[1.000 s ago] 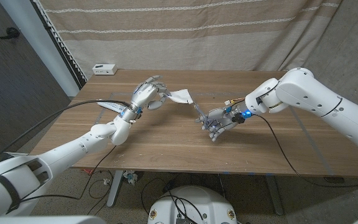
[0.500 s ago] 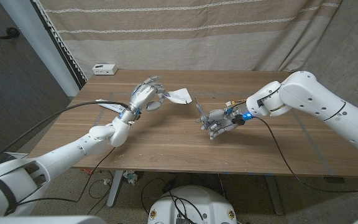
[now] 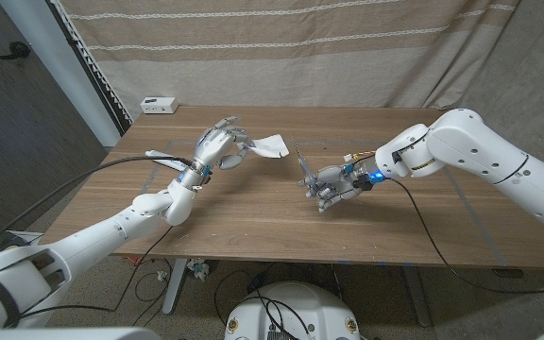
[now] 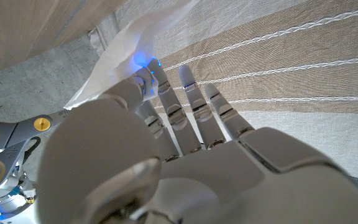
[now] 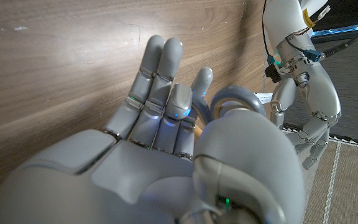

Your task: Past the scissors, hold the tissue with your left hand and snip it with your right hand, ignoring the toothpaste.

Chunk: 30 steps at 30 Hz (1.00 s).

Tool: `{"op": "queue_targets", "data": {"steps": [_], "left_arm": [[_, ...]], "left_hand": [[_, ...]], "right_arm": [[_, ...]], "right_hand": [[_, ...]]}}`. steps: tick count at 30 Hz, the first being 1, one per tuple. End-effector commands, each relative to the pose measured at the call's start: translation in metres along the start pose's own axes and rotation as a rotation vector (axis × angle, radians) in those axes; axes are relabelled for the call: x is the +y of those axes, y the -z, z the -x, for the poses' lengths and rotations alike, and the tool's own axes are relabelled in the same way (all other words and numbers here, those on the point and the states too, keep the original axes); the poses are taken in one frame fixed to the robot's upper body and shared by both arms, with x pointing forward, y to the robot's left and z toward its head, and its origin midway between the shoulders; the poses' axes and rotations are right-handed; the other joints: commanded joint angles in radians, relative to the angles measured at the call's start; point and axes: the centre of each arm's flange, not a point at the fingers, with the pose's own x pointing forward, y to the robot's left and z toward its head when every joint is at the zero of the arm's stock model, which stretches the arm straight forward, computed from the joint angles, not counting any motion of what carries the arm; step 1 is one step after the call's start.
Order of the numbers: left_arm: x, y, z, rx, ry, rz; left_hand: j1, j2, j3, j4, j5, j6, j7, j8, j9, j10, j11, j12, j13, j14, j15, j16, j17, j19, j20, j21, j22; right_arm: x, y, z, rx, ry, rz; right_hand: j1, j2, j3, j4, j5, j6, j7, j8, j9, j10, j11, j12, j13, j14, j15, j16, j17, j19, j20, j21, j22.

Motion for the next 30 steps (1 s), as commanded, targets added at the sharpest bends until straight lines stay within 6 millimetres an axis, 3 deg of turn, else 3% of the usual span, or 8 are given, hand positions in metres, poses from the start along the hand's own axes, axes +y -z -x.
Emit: {"op": "queue_targets", "data": {"steps": [1, 2, 20, 30], "left_arm": [[0.003, 0.001, 0.002, 0.024, -0.023, -0.002], [0.004, 0.002, 0.003, 0.037, -0.027, 0.000], [0.000, 0.003, 0.025, 0.072, -0.052, 0.024], [0.003, 0.005, 0.023, 0.091, -0.067, 0.006]], "left_hand": [[0.013, 0.004, 0.005, -0.002, 0.001, 0.006, 0.000, 0.004, 0.004, 0.023, -0.016, 0.006, 0.003, 0.000, -0.138, 0.002, 0.003, 0.000, -0.003, 0.007, 0.003], [0.013, 0.004, 0.004, -0.002, 0.001, 0.006, 0.000, 0.004, 0.004, 0.023, -0.016, 0.007, 0.003, 0.000, -0.137, 0.001, 0.003, -0.001, -0.003, 0.007, 0.003], [0.012, 0.003, 0.005, -0.001, 0.000, 0.007, -0.001, 0.004, 0.003, 0.023, -0.016, 0.005, 0.003, -0.002, -0.136, 0.000, 0.004, -0.002, -0.002, 0.007, 0.002], [0.010, 0.003, 0.007, 0.000, -0.001, 0.006, -0.001, 0.003, 0.002, 0.022, -0.016, 0.004, 0.002, -0.003, -0.136, -0.001, 0.004, -0.002, -0.002, 0.008, 0.002]], "right_arm": [[-0.002, -0.004, 0.004, -0.014, 0.005, 0.002], [-0.002, -0.004, 0.004, -0.018, 0.008, 0.004], [-0.002, -0.011, -0.004, -0.036, 0.031, 0.013], [-0.013, -0.017, -0.002, -0.042, 0.037, 0.028]], "right_hand": [[0.048, 0.044, 0.225, -0.111, 0.007, 0.088, 0.075, 0.019, 0.004, -0.009, -0.011, 0.010, 0.002, 0.026, -0.098, 0.007, 0.003, -0.008, -0.036, 0.012, -0.001], [0.047, 0.044, 0.223, -0.111, 0.009, 0.096, 0.073, 0.015, -0.004, 0.001, -0.010, -0.003, -0.027, 0.024, -0.099, 0.006, -0.002, -0.009, -0.036, 0.018, -0.003], [0.049, 0.044, 0.208, -0.121, 0.026, 0.096, 0.073, 0.007, 0.006, -0.007, -0.008, 0.009, -0.016, 0.023, -0.100, 0.022, -0.020, -0.030, -0.036, 0.074, -0.030], [0.046, 0.046, 0.199, -0.120, 0.031, 0.091, 0.075, 0.001, 0.012, -0.005, -0.004, -0.003, -0.032, 0.017, -0.099, 0.028, -0.031, -0.046, -0.032, 0.106, -0.047]]}}
